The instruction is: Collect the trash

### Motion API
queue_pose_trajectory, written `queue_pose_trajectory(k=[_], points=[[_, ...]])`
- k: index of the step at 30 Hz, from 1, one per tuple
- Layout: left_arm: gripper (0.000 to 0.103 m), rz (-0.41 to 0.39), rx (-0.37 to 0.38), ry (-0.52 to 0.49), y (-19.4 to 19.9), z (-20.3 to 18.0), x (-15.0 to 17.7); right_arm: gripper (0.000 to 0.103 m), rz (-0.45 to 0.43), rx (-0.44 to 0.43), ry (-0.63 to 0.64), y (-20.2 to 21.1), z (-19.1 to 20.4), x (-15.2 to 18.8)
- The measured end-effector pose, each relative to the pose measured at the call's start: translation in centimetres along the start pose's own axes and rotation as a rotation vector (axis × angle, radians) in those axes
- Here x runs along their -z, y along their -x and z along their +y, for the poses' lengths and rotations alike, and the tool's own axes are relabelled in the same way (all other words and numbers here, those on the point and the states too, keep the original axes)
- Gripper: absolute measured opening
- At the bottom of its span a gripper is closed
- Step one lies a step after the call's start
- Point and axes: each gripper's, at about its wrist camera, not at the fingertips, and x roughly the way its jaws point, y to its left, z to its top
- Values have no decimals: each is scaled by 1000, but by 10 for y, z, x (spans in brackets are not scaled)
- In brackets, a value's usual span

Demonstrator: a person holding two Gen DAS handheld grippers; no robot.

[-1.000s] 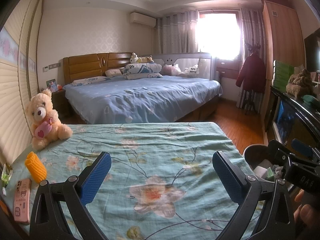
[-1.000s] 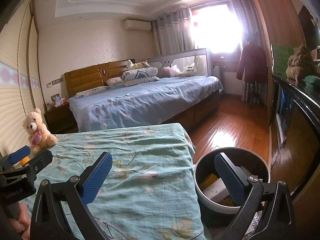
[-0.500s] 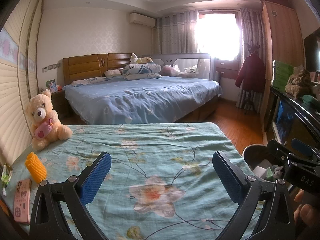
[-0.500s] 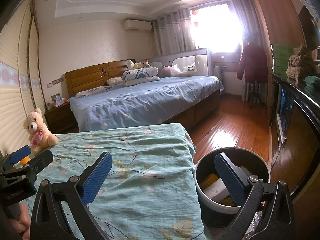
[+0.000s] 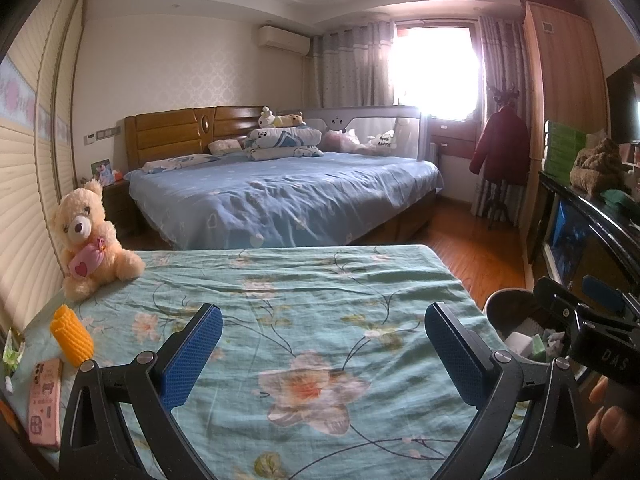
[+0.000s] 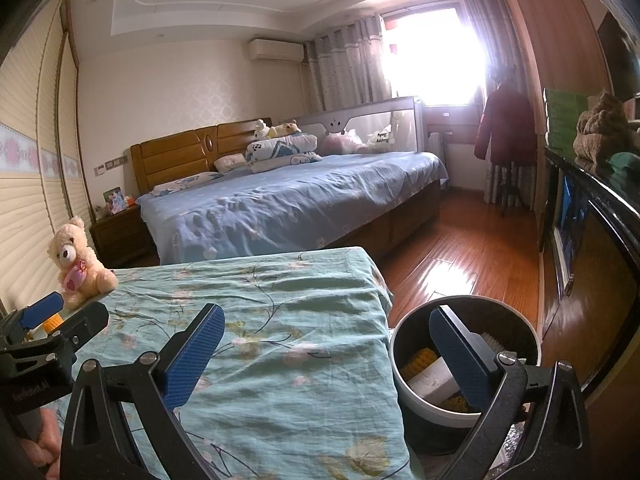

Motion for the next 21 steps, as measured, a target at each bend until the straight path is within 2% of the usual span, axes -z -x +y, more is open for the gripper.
queue_pose_trajectory(k=[21], points=[[102,23,7,8,-3,6,2,103,16,-6,-8,2,7,2]])
